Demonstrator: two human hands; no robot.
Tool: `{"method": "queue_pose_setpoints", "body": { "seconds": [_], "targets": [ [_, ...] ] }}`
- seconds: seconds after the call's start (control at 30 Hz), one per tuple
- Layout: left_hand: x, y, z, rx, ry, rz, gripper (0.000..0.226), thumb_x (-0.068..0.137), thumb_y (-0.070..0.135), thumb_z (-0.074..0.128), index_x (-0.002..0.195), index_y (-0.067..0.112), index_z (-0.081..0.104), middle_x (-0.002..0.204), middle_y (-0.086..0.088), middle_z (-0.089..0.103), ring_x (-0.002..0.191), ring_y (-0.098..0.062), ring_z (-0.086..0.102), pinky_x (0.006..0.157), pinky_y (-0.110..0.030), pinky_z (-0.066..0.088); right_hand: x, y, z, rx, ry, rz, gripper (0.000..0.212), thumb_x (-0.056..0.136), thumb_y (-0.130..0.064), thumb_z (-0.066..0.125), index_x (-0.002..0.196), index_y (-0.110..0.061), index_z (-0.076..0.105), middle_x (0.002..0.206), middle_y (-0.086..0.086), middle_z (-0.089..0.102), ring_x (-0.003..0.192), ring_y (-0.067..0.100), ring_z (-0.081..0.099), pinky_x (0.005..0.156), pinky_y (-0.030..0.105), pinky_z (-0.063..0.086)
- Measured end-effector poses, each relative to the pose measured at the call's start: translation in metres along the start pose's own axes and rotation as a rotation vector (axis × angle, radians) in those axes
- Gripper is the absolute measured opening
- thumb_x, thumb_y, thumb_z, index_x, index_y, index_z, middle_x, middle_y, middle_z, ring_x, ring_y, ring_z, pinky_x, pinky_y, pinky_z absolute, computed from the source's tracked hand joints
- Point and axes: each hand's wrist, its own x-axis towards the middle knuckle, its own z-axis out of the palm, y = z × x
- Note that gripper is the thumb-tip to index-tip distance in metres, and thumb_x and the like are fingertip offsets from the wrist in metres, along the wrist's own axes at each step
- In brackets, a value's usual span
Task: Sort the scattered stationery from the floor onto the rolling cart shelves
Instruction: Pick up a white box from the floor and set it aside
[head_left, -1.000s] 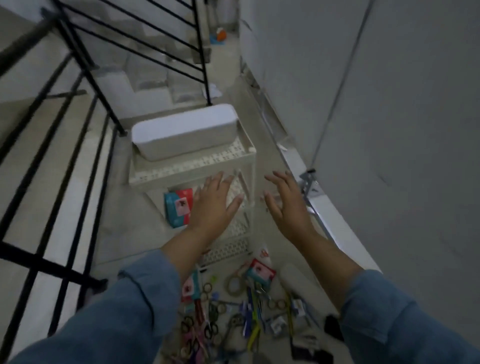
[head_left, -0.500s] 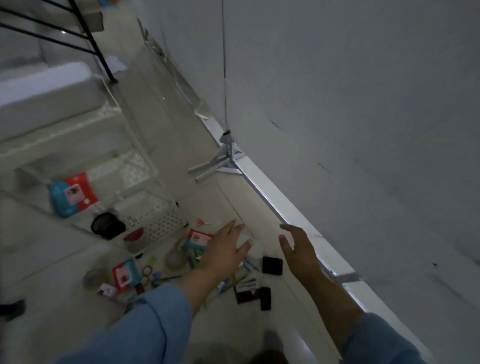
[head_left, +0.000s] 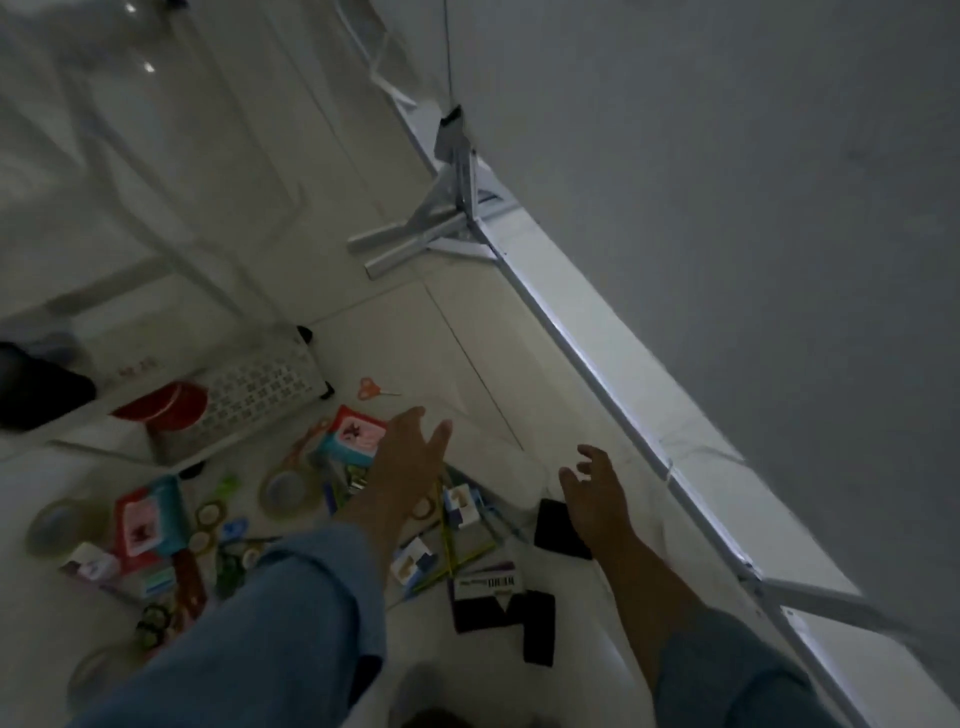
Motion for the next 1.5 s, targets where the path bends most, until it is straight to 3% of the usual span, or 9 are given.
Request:
{"method": "queue_pose_setpoints", "body": {
  "seconds": [0.17, 0.3, 0.4, 0.5, 0.8, 0.9, 1.1, 1.27, 1.5],
  "targets": [
    [0.135, -0.077, 0.073, 0.033, 0.068, -0.035, 0.069, 0.097, 0.039, 0.043, 0.148, 0.003, 0.016, 0.154, -0.018, 0.019, 0.141, -0.031, 0.024, 0.114, -0.037, 0.020, 0.095, 0.086, 0.077, 0.115, 0.047, 0.155, 0.063, 0.096, -0.019, 0.049, 0.148, -0.008, 0.015, 0.151, 0.018, 0.022, 0.135, 0.030, 0.031, 0.108, 0.035, 0.030],
    [0.205, -0.121, 0.108, 0.064, 0.089, -0.199, 0.078, 0.096, 0.046, 0.040, 0.149, 0.002, 0.002, 0.157, -0.020, 0.002, 0.144, -0.038, 0.010, 0.117, -0.044, 0.015, 0.138, 0.129, 0.115, 0.217, 0.103, 0.268, 0.065, 0.096, -0.029, 0.050, 0.147, -0.007, 0.016, 0.148, 0.018, 0.029, 0.129, 0.032, 0.038, 0.104, 0.037, 0.036],
    [0.223, -0.136, 0.117, -0.028, 0.086, -0.233, 0.076, 0.096, 0.041, 0.045, 0.145, -0.005, 0.011, 0.151, -0.025, 0.021, 0.138, -0.039, 0.027, 0.111, -0.041, 0.027, 0.144, 0.143, 0.131, 0.277, 0.162, 0.265, 0.058, 0.095, -0.026, 0.052, 0.142, -0.003, 0.027, 0.139, 0.018, 0.042, 0.120, 0.032, 0.047, 0.099, 0.037, 0.042],
    [0.212, -0.132, 0.107, -0.177, 0.218, -0.242, 0.064, 0.092, 0.030, 0.054, 0.138, -0.005, 0.026, 0.141, -0.026, 0.038, 0.128, -0.040, 0.041, 0.103, -0.038, 0.037, 0.131, 0.132, 0.131, 0.280, 0.222, 0.237, 0.051, 0.095, -0.023, 0.052, 0.138, -0.004, 0.033, 0.135, 0.019, 0.046, 0.116, 0.032, 0.049, 0.101, 0.044, 0.043],
    [0.015, -0.002, -0.045, -0.545, 0.507, -0.220, 0.053, 0.092, 0.022, 0.057, 0.133, 0.000, 0.032, 0.134, -0.018, 0.044, 0.121, -0.033, 0.046, 0.094, -0.033, 0.038, -0.015, -0.041, 0.037, 0.229, 0.299, 0.063, 0.053, 0.097, -0.027, 0.047, 0.144, -0.011, 0.029, 0.142, 0.012, 0.043, 0.124, 0.028, 0.045, 0.106, 0.039, 0.038],
    [-0.071, 0.042, -0.114, -0.620, 0.539, -0.222, 0.054, 0.092, 0.025, 0.058, 0.133, 0.002, 0.032, 0.131, -0.016, 0.048, 0.113, -0.031, 0.052, 0.079, -0.029, 0.043, -0.087, -0.116, -0.001, 0.215, 0.297, -0.008, 0.056, 0.096, -0.028, 0.049, 0.145, -0.011, 0.027, 0.144, 0.013, 0.040, 0.126, 0.030, 0.045, 0.107, 0.036, 0.037],
    [-0.226, 0.089, -0.247, -0.654, 0.730, -0.174, 0.050, 0.090, 0.026, 0.060, 0.125, -0.003, 0.037, 0.122, -0.017, 0.053, 0.101, -0.027, 0.054, 0.075, -0.026, 0.037, -0.217, -0.257, -0.048, 0.252, 0.235, -0.185, 0.050, 0.092, -0.023, 0.056, 0.133, -0.006, 0.032, 0.125, 0.023, 0.052, 0.106, 0.034, 0.055, 0.077, 0.028, 0.038],
    [-0.299, 0.074, -0.343, -0.637, 0.931, -0.133, 0.045, 0.091, 0.029, 0.058, 0.118, 0.000, 0.038, 0.107, -0.014, 0.055, 0.086, -0.024, 0.052, 0.068, -0.029, 0.037, -0.284, -0.347, -0.026, 0.290, 0.134, -0.386, 0.048, 0.089, -0.023, 0.061, 0.125, -0.002, 0.035, 0.119, 0.021, 0.055, 0.096, 0.028, 0.056, 0.077, 0.031, 0.044],
    [-0.333, 0.031, -0.469, -0.674, 1.111, -0.040, 0.040, 0.093, 0.031, 0.053, 0.118, 0.005, 0.037, 0.102, -0.004, 0.049, 0.086, -0.021, 0.050, 0.072, -0.031, 0.040, -0.339, -0.451, 0.055, 0.406, 0.029, -0.615, 0.043, 0.089, -0.018, 0.061, 0.125, -0.003, 0.042, 0.111, 0.005, 0.052, 0.097, 0.018, 0.053, 0.072, 0.019, 0.041]
  ]
}}
